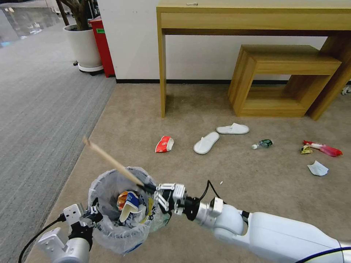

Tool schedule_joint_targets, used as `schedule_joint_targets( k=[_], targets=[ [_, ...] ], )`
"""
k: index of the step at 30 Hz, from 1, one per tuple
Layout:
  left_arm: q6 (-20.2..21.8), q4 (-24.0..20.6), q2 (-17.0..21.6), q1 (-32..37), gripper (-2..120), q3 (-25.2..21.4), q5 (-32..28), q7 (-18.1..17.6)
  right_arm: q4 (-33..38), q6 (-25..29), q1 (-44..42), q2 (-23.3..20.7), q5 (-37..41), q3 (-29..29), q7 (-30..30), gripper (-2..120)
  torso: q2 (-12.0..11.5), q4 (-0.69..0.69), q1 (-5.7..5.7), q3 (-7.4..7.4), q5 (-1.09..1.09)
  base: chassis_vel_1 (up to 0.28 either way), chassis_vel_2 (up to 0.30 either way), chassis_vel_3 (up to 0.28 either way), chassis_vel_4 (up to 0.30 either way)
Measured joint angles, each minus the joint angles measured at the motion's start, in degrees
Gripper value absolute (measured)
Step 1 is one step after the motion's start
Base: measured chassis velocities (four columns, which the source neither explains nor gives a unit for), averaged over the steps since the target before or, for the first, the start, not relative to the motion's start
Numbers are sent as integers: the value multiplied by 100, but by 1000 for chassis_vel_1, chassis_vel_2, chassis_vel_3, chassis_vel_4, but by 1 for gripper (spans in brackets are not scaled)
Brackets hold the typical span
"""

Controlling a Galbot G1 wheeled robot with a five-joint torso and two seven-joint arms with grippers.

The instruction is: Pick up the trash bin and place the garbage on the floor into it.

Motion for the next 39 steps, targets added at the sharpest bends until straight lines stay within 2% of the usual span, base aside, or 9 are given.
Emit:
schedule_joint_targets(
  k=[11, 15, 18, 21, 25, 28, 32, 33, 39],
  targets=[
    [-19, -38, -50, -24, 1, 46, -8, 29, -384, 25, -59, 143, -263, -82, 14, 4, 0, 0, 0, 0, 0, 0, 0, 0, 0],
    [-20, -99, -54, 16, 1, 59, 0, 47, -612, 55, -110, 244, -348, -121, 49, 21, 0, 1, 0, 0, 0, 0, 0, 0, 0],
    [-30, -123, -54, 44, 1, 63, 13, 58, -676, 62, -128, 294, -375, -138, 76, 28, 0, 0, 0, 0, 0, 0, 0, 0, 0],
    [-40, -142, -45, 60, 1, 60, 17, 66, -721, 67, -138, 357, -403, -142, 117, 43, 0, 1, 0, 0, 0, 0, 0, 0, 0],
    [-54, -142, -38, 60, 1, 57, 17, 76, -715, 67, -138, 369, -408, -132, 150, 52, 0, 1, 0, 0, 0, 0, 0, 0, 0],
    [-73, -124, -43, 47, 1, 80, 24, 94, -680, 59, -165, 371, -410, -50, 218, 70, 0, 1, 0, 0, 0, 0, 0, 0, 0],
    [-79, -118, -48, 42, 1, 103, 31, 106, -680, 53, -177, 372, -425, -10, 254, 78, 0, 0, 0, 0, 0, 0, 0, 0, 0],
    [-79, -115, -49, 42, 1, 110, 32, 111, -680, 53, -182, 374, -428, 12, 264, 86, 0, 0, 0, 0, 0, 0, 0, 0, 0],
    [-62, -44, -32, 32, 1, 112, 5, 108, -613, 13, -207, 397, -393, 174, 369, 91, 0, 1, 0, 0, 0, 0, 0, 0, 0]
  ],
)
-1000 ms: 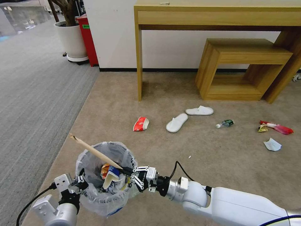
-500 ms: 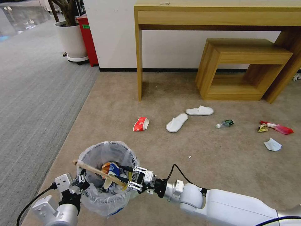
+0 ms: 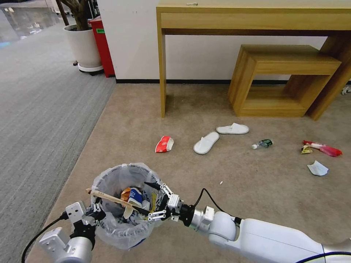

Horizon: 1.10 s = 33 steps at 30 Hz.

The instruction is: Pick up the trash bin and place the garbage on the floor into it.

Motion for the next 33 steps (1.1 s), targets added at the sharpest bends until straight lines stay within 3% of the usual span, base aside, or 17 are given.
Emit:
schedule_joint_targets(
  k=[6, 13, 22, 24, 26, 27, 33],
  targets=[
    [59, 101, 67, -21, 1, -8, -125, -77, 61, -36, -54, 18, 59, 301, 84, 96, 0, 0, 0, 0, 0, 0, 0, 0, 0],
    [90, 223, 176, -48, 1, 2, -176, -115, 198, -103, -242, -112, 321, 1038, 120, 97, 0, 0, 0, 0, 0, 0, 0, 0, 0],
    [43, 365, 159, -155, 1, 31, -80, -97, 521, -560, -772, -188, 510, 2108, 785, 100, 0, 0, 0, 0, 0, 0, 0, 0, 0],
    [24, 414, 169, -214, 1, 18, -83, -91, 619, -812, -1222, -247, 479, 2695, 1080, 100, 0, 1, 0, 0, 1, 0, 0, 0, 0],
    [24, 433, 176, -226, 1, 12, -83, -92, 636, -854, -1294, -261, 482, 2788, 1125, 100, 0, 0, 0, 0, 1, 0, 0, 0, 0],
    [23, 522, 220, -281, 1, -3, -63, -103, 700, -1033, -1677, -313, 492, 3210, 1361, 100, 0, -2, 0, 0, 1, 0, 0, 0, 0],
    [32, 691, 325, -353, 1, -81, 109, -125, 660, -1130, -2551, -381, 239, 4366, 1892, 100, 0, 0, 0, 0, 1, 0, 0, 0, 0]
  ],
)
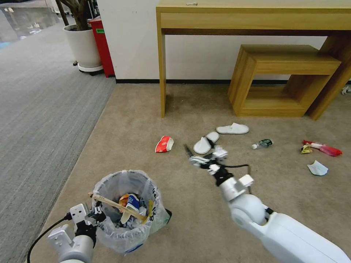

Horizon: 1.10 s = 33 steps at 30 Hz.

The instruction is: Pick up the trash bin and place the garbage on the floor into it.

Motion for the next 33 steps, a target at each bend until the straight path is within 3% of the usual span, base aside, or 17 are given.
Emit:
schedule_joint_targets(
  k=[5, 9, 19, 33],
  targets=[
    [19, 67, 48, -79, 1, -68, 167, 15, -40, 73, -506, -4, -195, 606, 357, 100, 0, 2, 0, 0, 0, 0, 0, 0, 0],
    [37, 176, 116, -129, 1, -80, 433, 128, -127, 174, -1349, 24, -512, 1431, 494, 100, 0, -1, 0, 0, 1, 0, 0, 0, 0],
    [61, 297, 206, -243, 1, -40, 462, 278, -74, 342, -2113, 105, -660, 2306, 531, 100, 0, 1, 0, 0, -1, 0, 0, 0, 0],
    [-154, 372, 267, -330, 1, -57, 455, 382, -78, 497, -2533, 362, -875, 2830, 394, 100, 0, 0, 0, 0, -1, 0, 0, 0, 0]
  ],
)
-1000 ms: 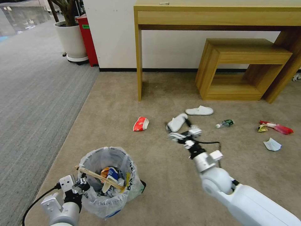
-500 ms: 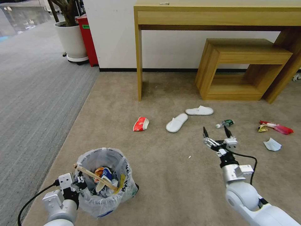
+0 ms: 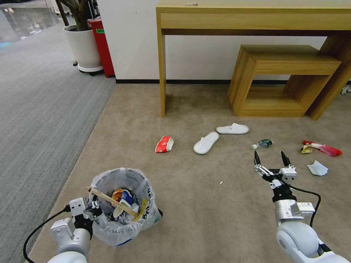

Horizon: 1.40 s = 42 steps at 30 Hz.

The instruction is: Pick up the trash bin and place the garbage on the floor into it.

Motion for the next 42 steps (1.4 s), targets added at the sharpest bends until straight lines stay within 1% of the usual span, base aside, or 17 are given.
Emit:
schedule_joint_targets(
  k=[14, 21, 26, 29, 42],
  targets=[
    [-20, -86, 1, 44, 1, -97, -17, 65, -123, 45, 125, 75, -121, -97, 30, 100, 0, 0, 0, 0, 0, -11, 10, 13, -12],
    [-32, -77, -10, 22, 1, -97, -13, 72, -124, 50, 133, 50, -121, -118, 33, 100, 0, -1, 0, 1, 1, -140, 135, 139, -135],
    [-45, -67, -44, 10, 1, -95, 10, 72, -126, 63, 156, 47, -133, -174, 30, 100, 0, 1, 0, 1, 0, -145, 164, 141, -151],
    [-53, -68, -56, 18, 1, -110, 15, 76, -126, 66, 175, 45, -137, -202, 27, 100, 0, 0, 0, 1, 0, -110, 125, 119, -113],
    [-82, -159, -80, 68, 1, -228, 9, 100, -136, 88, 249, 48, -172, -322, 2, 100, 0, 0, 0, 0, 0, -107, 112, 114, -113]
  ],
)
